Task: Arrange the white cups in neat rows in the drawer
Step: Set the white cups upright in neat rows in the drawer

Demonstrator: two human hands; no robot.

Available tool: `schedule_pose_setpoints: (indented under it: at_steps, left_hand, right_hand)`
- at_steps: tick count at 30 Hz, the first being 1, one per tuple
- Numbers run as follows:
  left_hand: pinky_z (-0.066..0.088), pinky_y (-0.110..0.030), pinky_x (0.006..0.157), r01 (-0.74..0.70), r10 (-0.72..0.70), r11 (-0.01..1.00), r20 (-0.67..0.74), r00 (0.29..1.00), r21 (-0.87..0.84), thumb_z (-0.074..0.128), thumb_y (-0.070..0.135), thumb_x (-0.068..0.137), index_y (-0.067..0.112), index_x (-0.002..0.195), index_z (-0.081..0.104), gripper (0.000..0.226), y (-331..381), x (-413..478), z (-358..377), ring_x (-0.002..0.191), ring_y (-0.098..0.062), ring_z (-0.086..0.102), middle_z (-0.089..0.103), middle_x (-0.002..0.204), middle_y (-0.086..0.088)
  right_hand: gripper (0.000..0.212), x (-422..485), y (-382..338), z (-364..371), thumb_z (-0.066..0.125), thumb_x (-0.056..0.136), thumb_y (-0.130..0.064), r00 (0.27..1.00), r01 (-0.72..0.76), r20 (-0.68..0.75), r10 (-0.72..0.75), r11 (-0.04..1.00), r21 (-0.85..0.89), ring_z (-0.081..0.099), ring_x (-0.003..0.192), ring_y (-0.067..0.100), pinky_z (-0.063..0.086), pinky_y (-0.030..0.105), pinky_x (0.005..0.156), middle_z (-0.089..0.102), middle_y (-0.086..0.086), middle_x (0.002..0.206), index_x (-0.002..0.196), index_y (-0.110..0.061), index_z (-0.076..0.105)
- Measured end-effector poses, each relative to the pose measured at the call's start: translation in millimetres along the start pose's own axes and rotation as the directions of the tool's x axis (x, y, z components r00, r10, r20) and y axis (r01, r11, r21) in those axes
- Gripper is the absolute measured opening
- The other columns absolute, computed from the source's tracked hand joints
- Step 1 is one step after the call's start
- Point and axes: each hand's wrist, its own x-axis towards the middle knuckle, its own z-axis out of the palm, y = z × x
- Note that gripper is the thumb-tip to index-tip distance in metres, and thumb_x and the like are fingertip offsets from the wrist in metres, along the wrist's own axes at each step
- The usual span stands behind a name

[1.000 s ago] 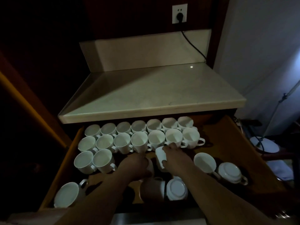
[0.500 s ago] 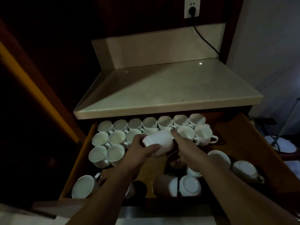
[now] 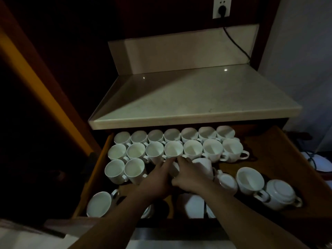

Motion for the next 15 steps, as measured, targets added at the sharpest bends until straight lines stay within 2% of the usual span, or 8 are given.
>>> schedule_pose_setpoints:
  at_steps: [3,5,6,8,10,11,12,15]
  left_hand:
    - [0.048,-0.041,0.101,0.037,-0.039,0.998,0.043,0.998,0.055,0.084,0.039,0.07,0.03,0.155,0.018,0.108,-1,5,4,0.129,-0.029,0.052,0.034,0.151,-0.012]
    - [0.045,-0.041,0.105,0.055,-0.06,0.995,0.057,0.997,0.086,0.083,0.036,0.073,0.025,0.155,0.017,0.107,-4,8,7,0.133,-0.03,0.048,0.032,0.153,-0.014]
    - [0.043,-0.04,0.107,0.063,-0.069,0.994,0.068,0.995,0.091,0.083,0.035,0.075,0.022,0.156,0.016,0.106,-5,9,8,0.136,-0.03,0.045,0.029,0.155,-0.014]
    - [0.039,-0.038,0.11,0.081,-0.092,0.991,0.102,0.991,0.106,0.082,0.034,0.077,0.019,0.157,0.013,0.107,-10,10,9,0.142,-0.031,0.037,0.022,0.159,-0.015]
    - [0.039,-0.038,0.109,0.101,-0.119,0.985,0.134,0.984,0.138,0.083,0.032,0.077,0.019,0.157,0.013,0.107,-16,10,10,0.142,-0.032,0.037,0.018,0.16,-0.015]
    - [0.041,-0.038,0.108,0.107,-0.129,0.983,0.147,0.981,0.151,0.083,0.032,0.077,0.02,0.157,0.014,0.106,-19,11,10,0.141,-0.032,0.039,0.019,0.159,-0.014]
    - [0.041,-0.036,0.107,0.116,-0.141,0.98,0.155,0.978,0.159,0.083,0.033,0.077,0.02,0.156,0.017,0.104,-22,11,11,0.139,-0.031,0.041,0.02,0.158,-0.013]
    - [0.04,-0.032,0.106,0.133,-0.162,0.975,0.164,0.973,0.176,0.079,0.046,0.07,0.017,0.153,0.026,0.102,-20,11,9,0.136,-0.031,0.045,0.027,0.154,-0.013]
  right_hand:
    - [0.092,4,7,6,0.057,0.055,-0.056,0.999,-0.036,-0.012,0.035,0.992,-0.118,0.056,0.114,0.034,0.053,0.05,0.091,0.049,0.004,0.139,0.142,-0.038,0.031]
    - [0.088,3,9,7,0.054,0.06,-0.059,1.0,-0.013,0.012,0.015,0.991,-0.136,0.056,0.115,0.034,0.052,0.05,0.092,0.05,0.003,0.138,0.144,-0.043,0.03]
    - [0.085,1,11,5,0.056,0.064,-0.059,1.0,0.014,0.028,-0.011,0.993,-0.116,0.058,0.114,0.032,0.052,0.048,0.093,0.053,0.002,0.136,0.145,-0.044,0.033]
    - [0.071,-5,13,-4,0.065,0.072,-0.056,0.996,0.067,0.053,-0.069,0.997,0.048,0.064,0.109,0.021,0.056,0.043,0.091,0.063,-0.004,0.126,0.139,-0.041,0.047]
    - [0.049,-5,23,-18,0.069,0.079,-0.056,0.998,0.067,-0.016,-0.066,0.99,0.127,0.067,0.098,0.012,0.057,0.038,0.083,0.07,-0.008,0.112,0.121,-0.031,0.063]
    - [0.044,-4,29,-27,0.067,0.081,-0.058,0.995,0.049,-0.095,-0.041,0.996,0.077,0.066,0.095,0.012,0.054,0.037,0.078,0.07,-0.007,0.107,0.113,-0.028,0.064]
    - [0.042,-1,39,-34,0.065,0.083,-0.056,0.985,0.017,-0.171,-0.019,1.0,-0.016,0.064,0.096,0.015,0.053,0.036,0.078,0.067,-0.005,0.109,0.112,-0.026,0.064]
    - [0.041,8,60,-47,0.065,0.092,-0.037,0.974,-0.047,-0.226,-0.023,0.954,-0.298,0.062,0.11,0.024,0.051,0.035,0.085,0.059,0.005,0.128,0.129,-0.022,0.058]
